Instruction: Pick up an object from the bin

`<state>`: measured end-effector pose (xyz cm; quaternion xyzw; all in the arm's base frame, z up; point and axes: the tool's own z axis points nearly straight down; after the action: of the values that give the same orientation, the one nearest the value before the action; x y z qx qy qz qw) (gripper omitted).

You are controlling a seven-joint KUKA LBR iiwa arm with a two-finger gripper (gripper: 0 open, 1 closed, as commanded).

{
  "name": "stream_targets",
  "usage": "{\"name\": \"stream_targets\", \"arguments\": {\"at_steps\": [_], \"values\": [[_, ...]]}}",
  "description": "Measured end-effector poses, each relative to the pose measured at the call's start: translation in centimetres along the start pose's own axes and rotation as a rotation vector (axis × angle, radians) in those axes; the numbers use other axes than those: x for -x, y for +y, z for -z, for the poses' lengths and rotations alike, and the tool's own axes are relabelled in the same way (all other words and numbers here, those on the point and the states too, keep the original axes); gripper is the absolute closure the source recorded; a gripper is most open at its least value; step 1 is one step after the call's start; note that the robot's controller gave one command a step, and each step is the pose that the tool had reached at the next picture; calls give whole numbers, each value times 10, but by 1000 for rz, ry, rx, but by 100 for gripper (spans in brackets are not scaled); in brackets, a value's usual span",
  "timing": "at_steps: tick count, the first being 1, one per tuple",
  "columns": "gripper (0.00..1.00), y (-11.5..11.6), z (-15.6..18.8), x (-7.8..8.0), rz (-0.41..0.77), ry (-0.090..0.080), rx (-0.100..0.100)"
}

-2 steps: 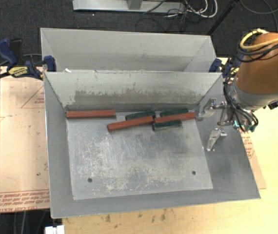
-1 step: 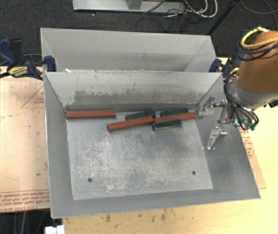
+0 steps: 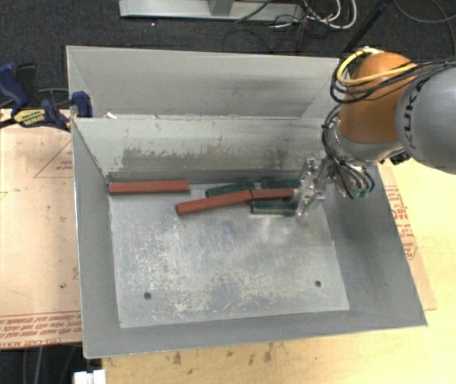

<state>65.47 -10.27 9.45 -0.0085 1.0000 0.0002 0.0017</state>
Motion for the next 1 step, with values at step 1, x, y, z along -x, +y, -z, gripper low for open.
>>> {"name": "stream_targets", "arguments": {"at_steps": [1], "values": [[100, 0, 0, 0, 0, 0, 0]]}}
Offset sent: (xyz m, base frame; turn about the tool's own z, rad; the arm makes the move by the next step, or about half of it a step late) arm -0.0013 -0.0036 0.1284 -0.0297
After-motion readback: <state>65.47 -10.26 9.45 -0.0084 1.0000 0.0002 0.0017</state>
